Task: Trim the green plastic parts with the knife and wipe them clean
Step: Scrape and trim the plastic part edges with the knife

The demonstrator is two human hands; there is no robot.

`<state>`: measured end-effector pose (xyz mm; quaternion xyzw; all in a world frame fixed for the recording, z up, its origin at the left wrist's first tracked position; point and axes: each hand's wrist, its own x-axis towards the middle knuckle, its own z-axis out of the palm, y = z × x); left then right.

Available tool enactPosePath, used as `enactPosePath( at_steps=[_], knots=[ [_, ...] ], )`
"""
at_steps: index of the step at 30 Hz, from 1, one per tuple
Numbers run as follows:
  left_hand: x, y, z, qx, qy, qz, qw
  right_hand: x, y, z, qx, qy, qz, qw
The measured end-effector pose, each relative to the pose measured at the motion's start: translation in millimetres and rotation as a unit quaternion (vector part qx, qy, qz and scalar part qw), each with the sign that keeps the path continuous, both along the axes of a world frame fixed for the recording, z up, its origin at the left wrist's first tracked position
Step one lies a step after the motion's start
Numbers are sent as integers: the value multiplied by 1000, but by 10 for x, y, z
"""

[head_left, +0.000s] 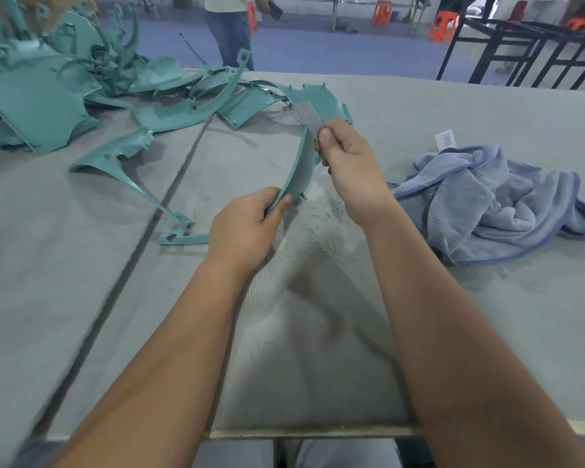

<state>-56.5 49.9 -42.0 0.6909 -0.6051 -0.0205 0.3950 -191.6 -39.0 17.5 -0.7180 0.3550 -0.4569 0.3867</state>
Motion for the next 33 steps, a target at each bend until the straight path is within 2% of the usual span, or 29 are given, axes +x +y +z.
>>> enactPosePath(
  at_steps=[11, 16, 22, 24, 27, 30, 33],
  knots=[
    [0, -1, -5, 3, 5, -2, 1000, -98, 32, -5, 2, 61, 4, 998],
    [14, -17, 11, 2, 39, 8, 999, -52, 66, -190, 8, 110, 23, 994],
    [11, -16, 13, -5, 50, 18, 999, -83, 90, -361, 1, 103, 39, 994],
    [6, -7, 22, -5, 31, 19, 999, -135, 106, -367, 48, 48, 82, 994],
    [-12, 18, 27, -6, -9, 20, 1000, -222, 99, -349, 159, -119, 85, 977],
    [-28, 42, 60, -21, -73, -11, 997, -375, 44, -282, 248, -291, 53, 923],
    [6, 32, 102, -62, -179, -21, 982, -534, 15, -277, 301, -345, 76, 886]
  ],
)
